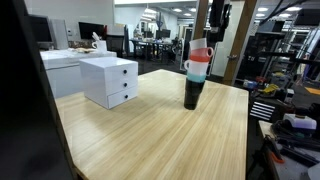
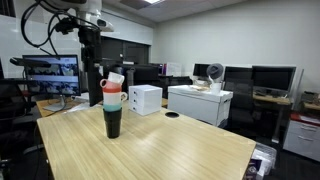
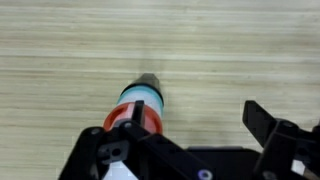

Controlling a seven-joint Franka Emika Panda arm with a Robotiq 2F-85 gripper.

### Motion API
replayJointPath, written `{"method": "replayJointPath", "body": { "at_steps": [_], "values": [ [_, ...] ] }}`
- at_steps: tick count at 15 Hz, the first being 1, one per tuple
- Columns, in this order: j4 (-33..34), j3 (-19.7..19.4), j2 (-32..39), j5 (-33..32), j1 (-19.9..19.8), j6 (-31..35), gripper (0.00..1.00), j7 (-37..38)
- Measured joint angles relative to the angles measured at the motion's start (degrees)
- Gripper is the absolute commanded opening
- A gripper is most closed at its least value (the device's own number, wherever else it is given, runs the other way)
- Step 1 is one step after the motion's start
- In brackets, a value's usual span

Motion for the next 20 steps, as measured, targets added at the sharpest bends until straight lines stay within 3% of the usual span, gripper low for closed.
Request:
{"method": "replayJointPath", "body": {
  "at_steps": [6,11,20],
  "values": [
    [11.9,-2.2,9.3,0.0,-2.5,1.3,1.00,2.3],
    [18.0,-3.7,15.3,1.2,-2.7,1.3,1.00,3.1],
    [19.4,-3.9,18.6,4.9,-2.4,-0.1,1.00,3.1]
  ]
}}
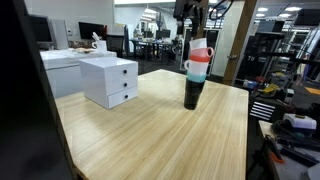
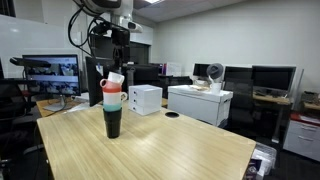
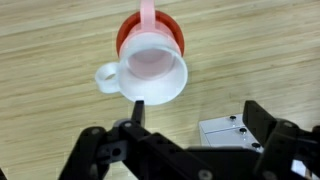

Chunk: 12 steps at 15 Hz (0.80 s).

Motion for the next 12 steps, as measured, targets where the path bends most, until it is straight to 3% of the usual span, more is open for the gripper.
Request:
{"method": "replayJointPath", "body": {
  "at_steps": [10,11,12],
  "values": [
    [0.0,0.7,0.3,0.0,0.5,-5.1,1.00,0.0],
    [0.0,0.7,0.5,0.0,0.5,-5.5,0.93,0.0],
    [0.0,0.7,0.7,0.0,0.5,-5.9,0.73,0.0]
  ]
}}
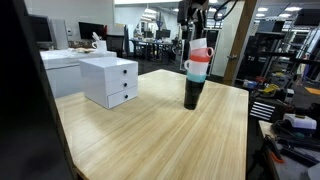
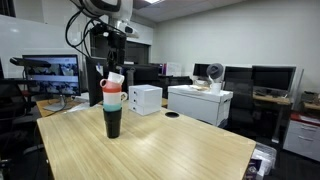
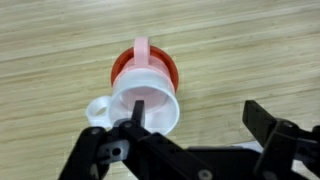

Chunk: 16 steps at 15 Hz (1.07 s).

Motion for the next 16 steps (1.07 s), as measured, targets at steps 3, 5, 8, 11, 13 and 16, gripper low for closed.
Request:
{"method": "replayJointPath", "body": {
  "at_steps": [3,5,8,11,13,16],
  "values": [
    [0.0,0.0,0.5,0.0,0.0,-0.7,0.60,0.0],
    [0.0,0.0,0.6,0.0,0.0,-0.9,0.47,0.0],
    [0.0,0.0,0.7,0.0,0.0,-0.9,0.26,0.0],
    [0.0,0.0,0.7,0.0,0.0,-1.1,0.06,0.0],
    [0.0,0.0,0.7,0.0,0.0,-1.6,0.05,0.0],
    [0.3,-0.2,0.6,-0.3,-0.1,-2.7,0.04,0.3]
  ]
}}
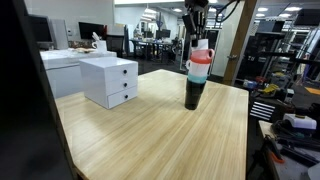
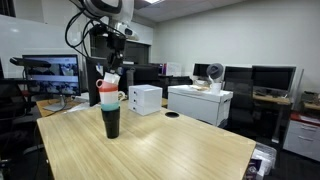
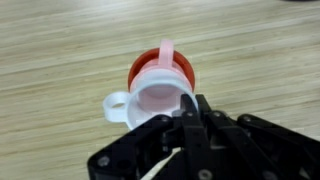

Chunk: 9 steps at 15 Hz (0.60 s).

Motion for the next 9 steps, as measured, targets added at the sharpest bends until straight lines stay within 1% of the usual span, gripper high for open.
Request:
{"method": "replayJointPath", "body": {
  "at_steps": [9],
  "values": [
    [0.5,-0.6,0.0,-0.1,-0.1,-0.4,0.04,0.3]
  ]
}}
